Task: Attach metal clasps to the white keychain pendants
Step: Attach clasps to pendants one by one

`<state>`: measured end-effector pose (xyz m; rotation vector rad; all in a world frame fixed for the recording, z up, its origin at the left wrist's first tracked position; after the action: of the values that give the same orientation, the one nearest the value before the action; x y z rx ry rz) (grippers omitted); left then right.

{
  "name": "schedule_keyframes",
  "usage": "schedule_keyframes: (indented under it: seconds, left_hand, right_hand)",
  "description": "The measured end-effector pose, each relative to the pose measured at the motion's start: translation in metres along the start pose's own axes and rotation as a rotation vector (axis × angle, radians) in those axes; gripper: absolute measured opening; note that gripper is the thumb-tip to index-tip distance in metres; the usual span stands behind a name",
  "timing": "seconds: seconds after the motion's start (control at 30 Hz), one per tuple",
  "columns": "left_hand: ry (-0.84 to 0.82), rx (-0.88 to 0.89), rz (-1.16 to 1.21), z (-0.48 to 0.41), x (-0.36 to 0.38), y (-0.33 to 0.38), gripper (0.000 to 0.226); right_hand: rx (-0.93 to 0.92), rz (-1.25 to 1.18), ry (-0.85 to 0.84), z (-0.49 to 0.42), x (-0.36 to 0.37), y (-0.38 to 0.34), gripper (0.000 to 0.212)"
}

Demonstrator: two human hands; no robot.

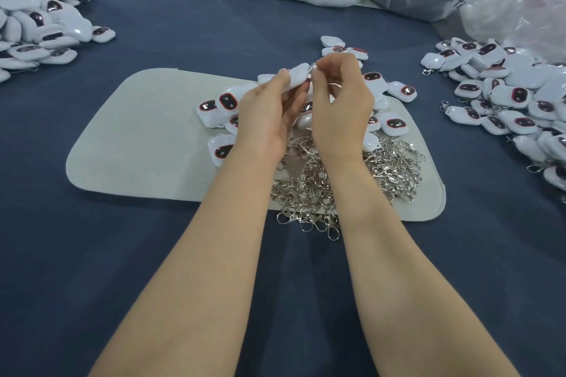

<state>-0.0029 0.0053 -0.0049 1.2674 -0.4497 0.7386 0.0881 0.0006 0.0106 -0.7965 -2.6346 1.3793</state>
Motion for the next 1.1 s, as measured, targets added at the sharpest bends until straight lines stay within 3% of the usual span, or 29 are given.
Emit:
schedule_keyframes:
  seconds: [0.13,0.37,0.57,0.67,0.93,1.03,1.1]
  left_hand:
    - [0.074,0.142,-0.077,0.001,0.001,0.003,0.023]
    - [0.114,0.648,-0.708,0.011,0.002,0.010,0.016]
    - [0.096,0.814,-0.925,0.013,0.004,0.009,0.023]
    - [0.098,0.770,-0.866,0.012,0.004,0.010,0.017]
    - [0.085,0.190,-0.221,0.000,0.000,0.002,0.029]
    - [0.050,0.117,-0.132,-0.001,-0.001,0.001,0.033]
    - [0.024,0.093,-0.092,-0.001,-0.001,0.001,0.023]
  right_hand:
    - [0.000,0.034,-0.007,0.000,0.000,0.001,0.009]
    - [0.045,0.115,-0.094,0.000,0.003,0.008,0.008]
    - [0.099,0.098,-0.158,0.002,0.005,0.011,0.009]
    - [0.164,0.023,-0.124,0.001,0.004,0.012,0.009]
    - [0.251,-0.145,-0.051,-0.003,0.001,0.012,0.013]
    - [0.224,-0.152,-0.018,-0.002,0.000,0.010,0.010]
    - [0.205,-0.152,-0.003,-0.002,-0.001,0.009,0.010]
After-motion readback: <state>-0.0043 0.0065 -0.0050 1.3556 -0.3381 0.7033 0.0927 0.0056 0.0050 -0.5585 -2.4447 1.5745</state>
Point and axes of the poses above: each hand's wrist, its own z-axis away from the middle knuckle, its own x-axis out of the palm, y = z × x, the point moved 3 cm from there along -z, towards the middle knuckle, and after that the axes turned 2 degrees about -z, right-handed, at the moved point
